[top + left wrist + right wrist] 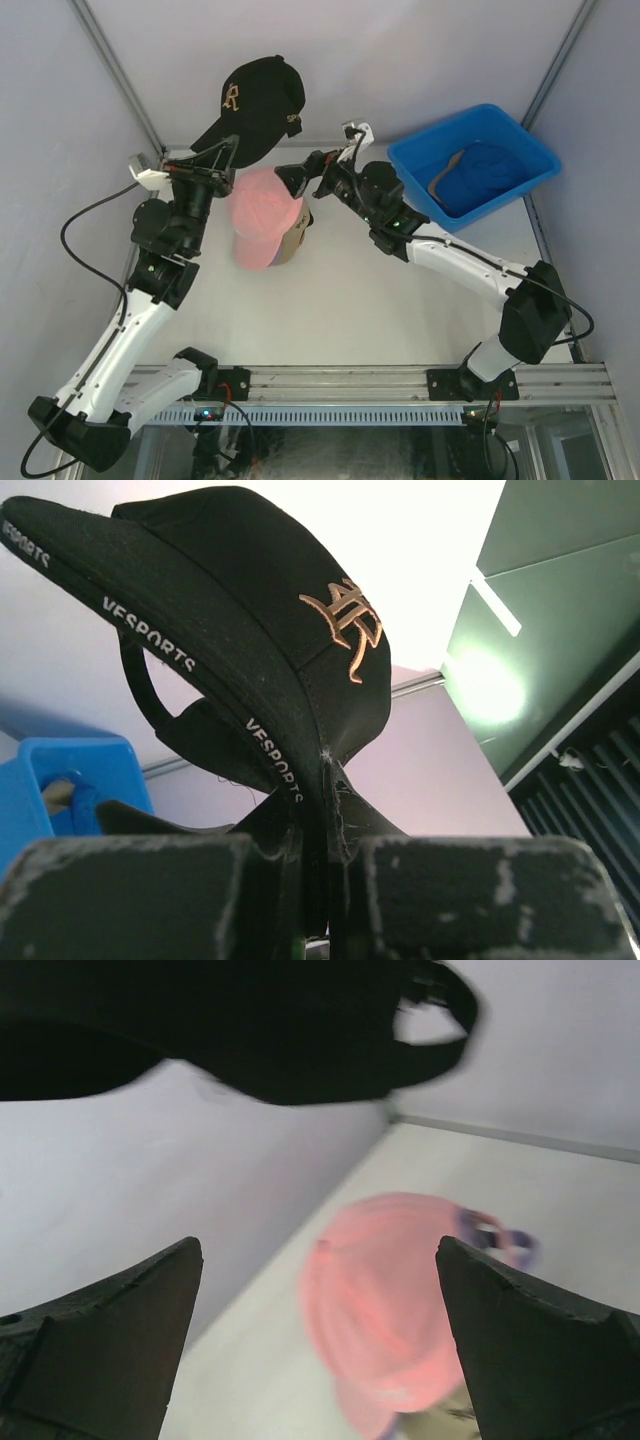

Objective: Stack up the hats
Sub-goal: Stack the hat on the hat.

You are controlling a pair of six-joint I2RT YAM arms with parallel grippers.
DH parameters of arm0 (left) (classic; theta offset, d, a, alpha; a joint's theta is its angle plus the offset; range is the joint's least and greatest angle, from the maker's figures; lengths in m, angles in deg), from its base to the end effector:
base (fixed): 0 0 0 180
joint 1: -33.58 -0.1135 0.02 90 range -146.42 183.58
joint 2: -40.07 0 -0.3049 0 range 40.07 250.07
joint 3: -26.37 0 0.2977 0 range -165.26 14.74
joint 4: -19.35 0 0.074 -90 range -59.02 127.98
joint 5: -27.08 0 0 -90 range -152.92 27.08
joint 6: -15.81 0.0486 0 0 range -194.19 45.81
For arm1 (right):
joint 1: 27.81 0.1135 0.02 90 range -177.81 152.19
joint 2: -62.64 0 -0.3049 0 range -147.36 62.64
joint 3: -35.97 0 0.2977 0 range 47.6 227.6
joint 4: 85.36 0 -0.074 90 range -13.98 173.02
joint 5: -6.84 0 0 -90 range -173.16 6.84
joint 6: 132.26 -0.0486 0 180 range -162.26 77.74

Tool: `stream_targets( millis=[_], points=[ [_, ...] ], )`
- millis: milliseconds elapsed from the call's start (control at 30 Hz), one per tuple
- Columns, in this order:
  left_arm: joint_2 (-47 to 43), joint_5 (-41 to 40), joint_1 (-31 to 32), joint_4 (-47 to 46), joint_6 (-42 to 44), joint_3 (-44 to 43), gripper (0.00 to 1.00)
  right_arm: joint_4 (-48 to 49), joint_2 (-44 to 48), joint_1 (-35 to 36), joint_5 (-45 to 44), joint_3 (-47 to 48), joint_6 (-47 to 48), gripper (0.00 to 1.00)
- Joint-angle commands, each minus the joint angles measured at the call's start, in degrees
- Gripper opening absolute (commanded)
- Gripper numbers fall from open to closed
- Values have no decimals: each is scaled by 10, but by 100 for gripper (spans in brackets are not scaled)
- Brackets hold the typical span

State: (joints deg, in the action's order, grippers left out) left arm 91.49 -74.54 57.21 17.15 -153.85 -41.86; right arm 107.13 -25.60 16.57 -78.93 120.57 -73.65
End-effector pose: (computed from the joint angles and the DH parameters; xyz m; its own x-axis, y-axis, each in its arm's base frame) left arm 0.2145 -0.0831 0.4776 -0.1610 -0.9813 -0.1052 0.3327 0.0463 -0.9419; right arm 0.3039 0.3024 0.4182 -0.2966 0.4366 -0.8494 -0.6972 0.5089 0.5050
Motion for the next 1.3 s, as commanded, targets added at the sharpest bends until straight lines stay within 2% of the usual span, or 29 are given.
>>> stream_targets(
  millis=[0,167,367,900,1000,1267],
  points=[
    [-22,-16,14,-38,-53,-17,0,-59,-9,32,-234,25,137,100],
    [-27,-24,28,-9,-79,-27,0,-31,-20,46,-333,40,177,100],
    [-41,-52,37,30,-103,-19,0,34,-18,62,-361,48,225,100],
    [-34,-80,37,65,-151,-8,0,97,-61,91,-361,96,278,100],
    [-32,-81,56,70,-154,-9,0,107,-75,87,-364,110,290,100],
    [-35,-111,55,77,-155,5,0,81,-76,82,-328,114,279,100]
  ],
)
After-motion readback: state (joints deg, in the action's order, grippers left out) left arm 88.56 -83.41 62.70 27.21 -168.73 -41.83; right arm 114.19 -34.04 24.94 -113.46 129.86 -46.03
